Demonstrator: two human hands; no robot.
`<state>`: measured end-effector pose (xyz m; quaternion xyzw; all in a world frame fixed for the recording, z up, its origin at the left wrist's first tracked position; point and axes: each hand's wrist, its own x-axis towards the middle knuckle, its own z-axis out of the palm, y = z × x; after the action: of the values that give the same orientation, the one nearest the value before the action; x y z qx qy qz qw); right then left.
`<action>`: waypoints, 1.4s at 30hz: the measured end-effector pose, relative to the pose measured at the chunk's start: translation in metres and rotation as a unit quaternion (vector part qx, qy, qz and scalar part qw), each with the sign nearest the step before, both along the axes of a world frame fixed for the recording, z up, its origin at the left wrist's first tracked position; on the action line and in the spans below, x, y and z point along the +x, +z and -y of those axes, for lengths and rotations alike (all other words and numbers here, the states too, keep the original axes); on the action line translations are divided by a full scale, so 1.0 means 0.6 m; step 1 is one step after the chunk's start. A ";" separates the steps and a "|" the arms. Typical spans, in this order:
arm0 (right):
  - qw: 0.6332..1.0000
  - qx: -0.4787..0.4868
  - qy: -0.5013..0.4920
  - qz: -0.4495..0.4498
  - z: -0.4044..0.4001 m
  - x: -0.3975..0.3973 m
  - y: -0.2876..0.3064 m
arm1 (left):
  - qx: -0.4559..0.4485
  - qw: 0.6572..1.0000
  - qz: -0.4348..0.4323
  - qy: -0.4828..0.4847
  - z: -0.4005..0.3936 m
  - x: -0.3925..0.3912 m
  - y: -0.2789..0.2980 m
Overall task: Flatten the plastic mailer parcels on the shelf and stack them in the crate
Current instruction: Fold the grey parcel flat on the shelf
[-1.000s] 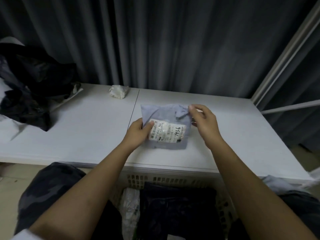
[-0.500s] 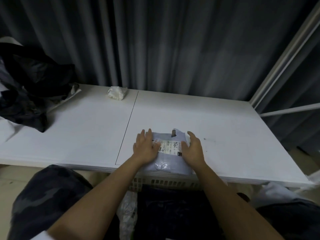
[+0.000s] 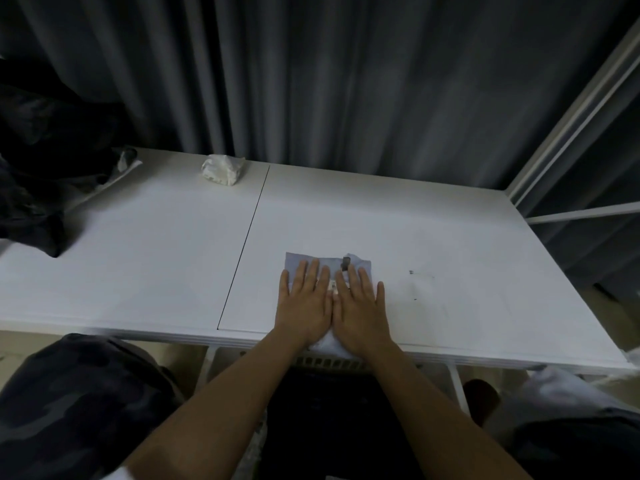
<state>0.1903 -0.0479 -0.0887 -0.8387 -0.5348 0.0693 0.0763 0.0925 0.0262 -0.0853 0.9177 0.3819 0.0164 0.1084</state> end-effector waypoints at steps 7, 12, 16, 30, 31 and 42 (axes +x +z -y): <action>1.000 -0.015 -0.001 -0.006 -0.008 0.007 -0.016 | 0.019 1.000 -0.009 -0.012 -0.005 0.003 -0.015; 1.000 -0.010 -0.003 -0.019 -0.005 0.007 -0.022 | 0.020 1.000 0.002 -0.012 -0.005 0.002 -0.023; 1.000 -0.019 -0.001 -0.010 -0.007 0.007 -0.025 | 0.026 1.000 -0.002 -0.002 -0.005 0.005 -0.027; 1.000 -0.030 -0.002 -0.009 -0.009 0.007 -0.022 | 0.016 1.000 0.004 0.007 -0.006 0.005 -0.038; 1.000 -0.017 0.002 0.005 -0.008 0.007 -0.021 | 0.015 1.000 0.006 0.007 -0.006 0.006 -0.039; 0.998 -0.050 0.024 0.008 -0.031 0.031 -0.025 | -0.002 1.000 -0.007 0.008 -0.006 0.006 -0.034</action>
<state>0.2087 -0.0292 -0.1039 -0.8288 -0.5514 0.0909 0.0278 0.0961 0.0297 -0.1057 0.9144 0.3900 0.0105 0.1077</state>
